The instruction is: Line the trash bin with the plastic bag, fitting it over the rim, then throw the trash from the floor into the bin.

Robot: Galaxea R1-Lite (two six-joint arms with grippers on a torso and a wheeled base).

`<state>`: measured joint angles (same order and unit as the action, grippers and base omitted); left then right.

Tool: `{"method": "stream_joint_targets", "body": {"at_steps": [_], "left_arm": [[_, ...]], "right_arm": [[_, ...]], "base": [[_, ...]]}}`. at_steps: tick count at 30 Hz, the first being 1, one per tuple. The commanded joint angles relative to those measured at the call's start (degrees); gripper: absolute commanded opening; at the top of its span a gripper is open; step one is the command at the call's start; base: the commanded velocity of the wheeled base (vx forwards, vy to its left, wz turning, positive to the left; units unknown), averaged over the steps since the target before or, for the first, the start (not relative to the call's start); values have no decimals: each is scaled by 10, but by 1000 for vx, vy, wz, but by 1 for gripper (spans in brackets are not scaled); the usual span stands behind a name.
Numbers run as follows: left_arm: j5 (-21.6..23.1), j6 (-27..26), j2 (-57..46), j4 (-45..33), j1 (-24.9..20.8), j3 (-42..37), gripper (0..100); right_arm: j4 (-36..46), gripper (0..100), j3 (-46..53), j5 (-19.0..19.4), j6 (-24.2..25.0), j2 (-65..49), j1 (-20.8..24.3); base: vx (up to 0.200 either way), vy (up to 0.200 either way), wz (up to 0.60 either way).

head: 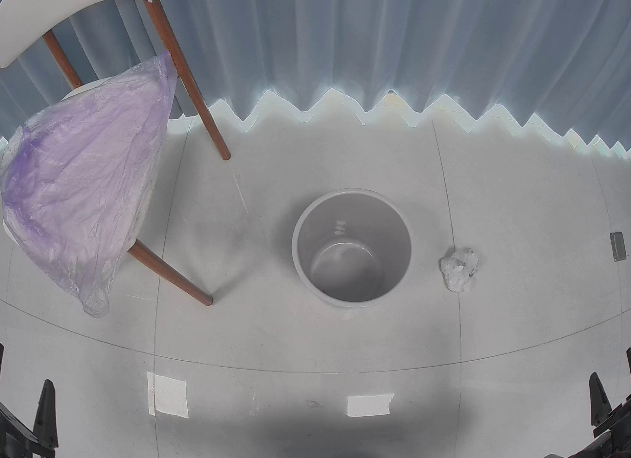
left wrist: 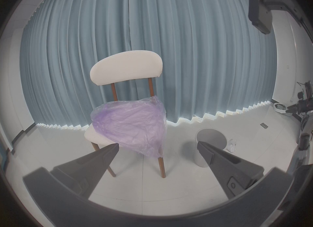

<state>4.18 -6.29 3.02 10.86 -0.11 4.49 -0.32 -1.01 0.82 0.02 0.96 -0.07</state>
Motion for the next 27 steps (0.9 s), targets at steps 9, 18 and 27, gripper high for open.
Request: {"method": "stream_joint_targets", "body": {"at_steps": [9, 18, 27], "left_arm": [[22, -2, 433, -6, -10, 269, 100], [30, -38, 636, 21, -45, 398, 100], [-142, -85, 798, 128, -178, 477, 100]], "right_arm": [[0, 100, 10, 0, 1, -8, 1], [0, 100, 10, -1, 3, -9, 1], [-1, 100, 10, -2, 6, -9, 0]], "base": [[0, 0, 0], [0, 0, 0], [0, 0, 0]]}}
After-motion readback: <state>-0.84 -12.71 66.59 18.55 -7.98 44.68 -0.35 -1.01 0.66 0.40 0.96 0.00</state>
